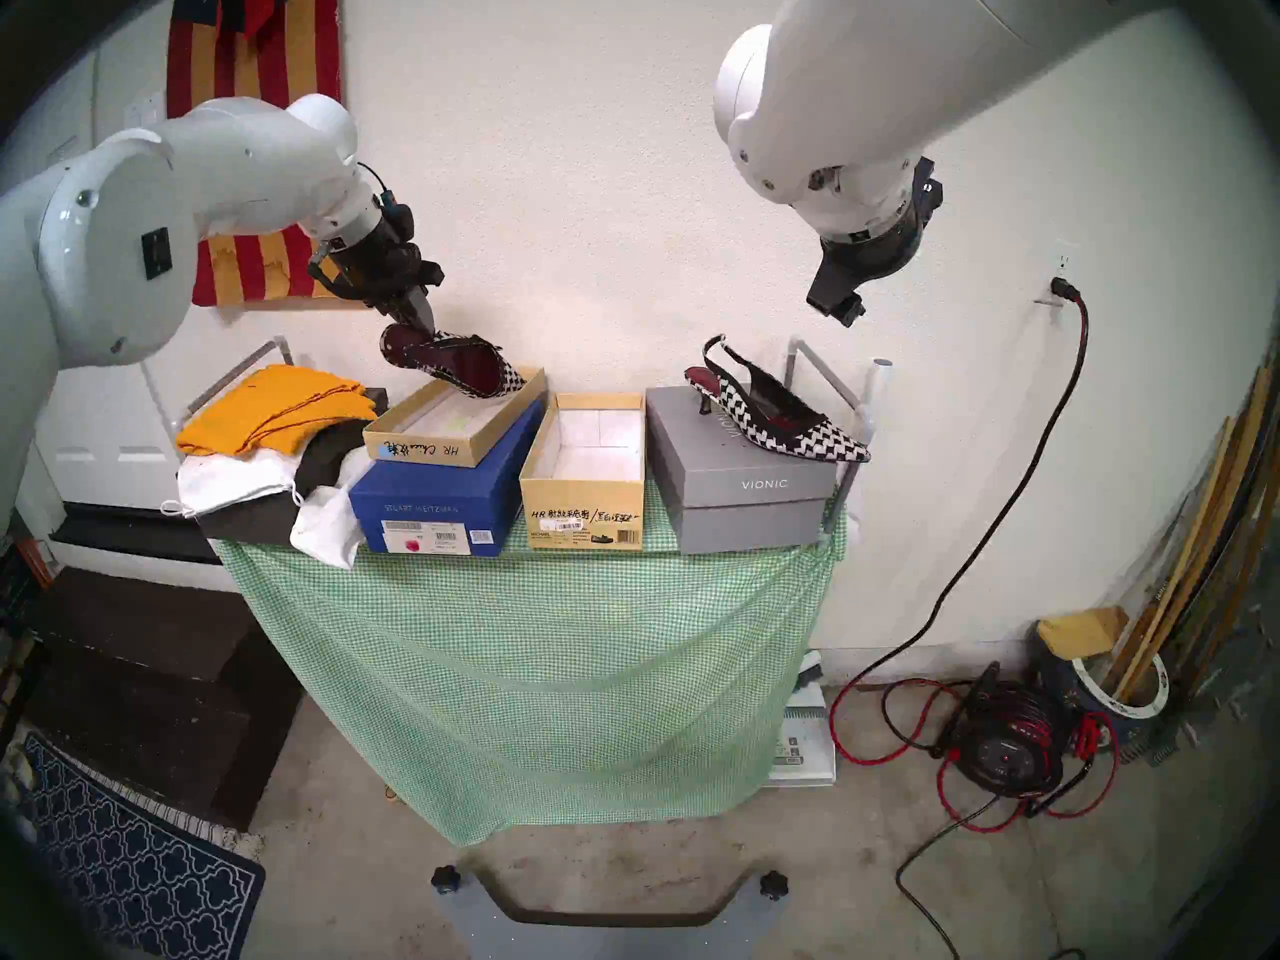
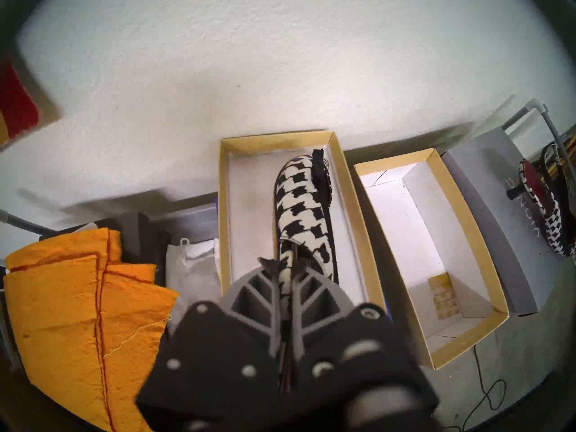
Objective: Take shoe out of the box
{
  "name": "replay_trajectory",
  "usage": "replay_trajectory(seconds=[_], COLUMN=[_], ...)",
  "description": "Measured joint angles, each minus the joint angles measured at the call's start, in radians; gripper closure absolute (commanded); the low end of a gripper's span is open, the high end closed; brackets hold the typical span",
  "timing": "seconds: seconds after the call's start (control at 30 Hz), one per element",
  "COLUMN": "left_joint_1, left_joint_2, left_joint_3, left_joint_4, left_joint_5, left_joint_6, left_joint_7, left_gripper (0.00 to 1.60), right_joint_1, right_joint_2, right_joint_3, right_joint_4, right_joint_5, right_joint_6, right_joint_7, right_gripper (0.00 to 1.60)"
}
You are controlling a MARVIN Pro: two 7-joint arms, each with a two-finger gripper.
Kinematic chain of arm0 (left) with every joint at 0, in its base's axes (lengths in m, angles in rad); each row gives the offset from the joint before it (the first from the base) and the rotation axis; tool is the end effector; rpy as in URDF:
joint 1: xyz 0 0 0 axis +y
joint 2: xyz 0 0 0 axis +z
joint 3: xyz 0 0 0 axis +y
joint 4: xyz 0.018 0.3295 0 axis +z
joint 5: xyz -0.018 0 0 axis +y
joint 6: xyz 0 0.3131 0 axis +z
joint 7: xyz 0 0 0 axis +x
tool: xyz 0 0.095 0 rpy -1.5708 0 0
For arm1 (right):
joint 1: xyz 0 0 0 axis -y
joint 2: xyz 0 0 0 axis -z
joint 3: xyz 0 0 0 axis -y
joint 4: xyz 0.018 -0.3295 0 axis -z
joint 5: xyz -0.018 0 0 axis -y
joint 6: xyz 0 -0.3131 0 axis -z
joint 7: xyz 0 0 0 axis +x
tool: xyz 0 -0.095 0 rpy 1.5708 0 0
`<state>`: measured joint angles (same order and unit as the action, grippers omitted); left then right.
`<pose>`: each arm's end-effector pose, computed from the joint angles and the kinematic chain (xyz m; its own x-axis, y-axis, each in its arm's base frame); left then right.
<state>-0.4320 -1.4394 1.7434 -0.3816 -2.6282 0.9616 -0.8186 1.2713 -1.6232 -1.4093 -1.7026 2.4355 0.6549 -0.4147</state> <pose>0.6557 0.0844 0.0720 0.8439 -0.1772 0.5064 -0.2472 -0.9661 0.0740 0.4672 0.0159 0.1502 0.7083 0.6441 0.2890 0.1296 -0.5211 0.8436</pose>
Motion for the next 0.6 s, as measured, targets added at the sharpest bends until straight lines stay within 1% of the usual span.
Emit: replay_trajectory(seconds=[0.2,0.33,0.53,0.6], left_joint_1=[0.018,0.02,0.016,0.013], left_joint_2=[0.013,0.02,0.026,0.029], left_joint_3=[0.002,0.006,0.008,0.007], left_joint_4=[-0.007,-0.037,-0.06,-0.069], left_joint_5=[-0.011,-0.016,-0.02,-0.023], left_joint_6=[0.0,0.0,0.0,0.0], left_joint_7=[-0.019,-0.045,-0.047,-0.048], left_gripper=[1.6,1.6,1.6,1.24], right_joint_1=[0.0,0.0,0.0,0.0], right_joint_2=[0.0,0.0,0.0,0.0], right_joint_3=[0.0,0.0,0.0,0.0], right_joint_4=[0.0,0.0,0.0,0.0], right_joint_5=[0.0,0.0,0.001,0.001], right_joint_6=[0.0,0.0,0.0,0.0], right_joint_7=[-0.001,-0.001,-0.001,-0.001], right_gripper=[0.0,0.0,0.0,0.0])
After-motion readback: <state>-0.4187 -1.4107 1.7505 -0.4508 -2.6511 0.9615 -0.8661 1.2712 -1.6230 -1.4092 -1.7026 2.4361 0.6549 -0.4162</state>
